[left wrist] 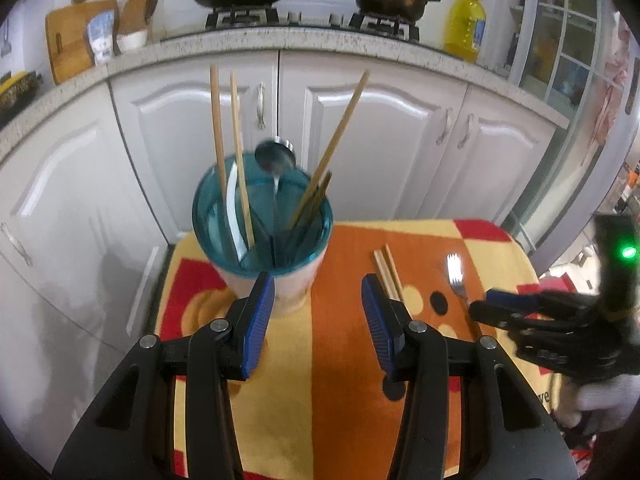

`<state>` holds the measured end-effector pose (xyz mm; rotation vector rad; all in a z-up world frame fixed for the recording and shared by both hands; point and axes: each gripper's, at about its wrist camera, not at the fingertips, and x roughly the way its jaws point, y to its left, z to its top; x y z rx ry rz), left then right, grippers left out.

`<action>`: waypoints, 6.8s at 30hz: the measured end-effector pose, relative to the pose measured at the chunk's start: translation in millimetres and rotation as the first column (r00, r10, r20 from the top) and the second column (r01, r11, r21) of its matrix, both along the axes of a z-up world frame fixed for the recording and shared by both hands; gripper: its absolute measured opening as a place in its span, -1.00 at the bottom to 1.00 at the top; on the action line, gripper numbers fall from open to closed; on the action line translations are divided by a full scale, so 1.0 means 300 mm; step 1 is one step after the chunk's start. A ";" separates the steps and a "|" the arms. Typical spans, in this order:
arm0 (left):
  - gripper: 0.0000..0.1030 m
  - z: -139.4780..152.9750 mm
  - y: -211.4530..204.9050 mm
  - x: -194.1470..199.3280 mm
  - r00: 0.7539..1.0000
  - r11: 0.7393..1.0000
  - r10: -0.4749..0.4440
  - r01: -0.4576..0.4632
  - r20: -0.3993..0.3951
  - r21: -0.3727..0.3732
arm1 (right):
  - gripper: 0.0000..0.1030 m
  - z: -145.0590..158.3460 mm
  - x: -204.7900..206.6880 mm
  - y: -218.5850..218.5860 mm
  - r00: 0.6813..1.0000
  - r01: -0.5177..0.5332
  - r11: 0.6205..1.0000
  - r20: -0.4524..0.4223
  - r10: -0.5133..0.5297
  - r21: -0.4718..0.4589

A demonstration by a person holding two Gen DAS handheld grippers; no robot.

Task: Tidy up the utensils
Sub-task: 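Move both tools back over the remaining chopsticks beside the fork, then grasp a wooden chopstick with the left tool while the right grasps another, then lift both held chopsticks upright toward the rose-print cup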

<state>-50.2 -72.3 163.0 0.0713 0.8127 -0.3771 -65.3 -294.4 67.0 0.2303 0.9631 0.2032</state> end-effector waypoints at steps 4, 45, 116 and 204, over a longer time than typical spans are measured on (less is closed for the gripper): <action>-0.13 -0.044 0.011 -0.006 0.999 1.000 0.005 -0.005 -0.037 -0.010 | -0.42 -0.111 0.066 0.024 0.998 0.004 1.000 -0.059 -0.004 0.011; -0.14 -0.315 -0.223 0.061 0.960 0.993 -0.121 0.117 -0.254 -0.029 | -0.67 -0.177 0.091 -0.152 0.989 0.125 0.987 -0.097 -0.115 0.102; -0.87 -0.455 -0.350 0.201 0.922 0.987 -0.159 0.157 -0.353 -0.034 | -0.88 -0.231 0.114 -0.133 0.986 0.085 0.990 -0.155 -0.067 0.112; -0.92 0.443 0.319 -0.033 0.981 0.972 -0.006 0.052 0.195 -0.231 | -0.91 0.667 -0.039 0.087 0.902 -0.187 0.980 0.406 0.145 0.068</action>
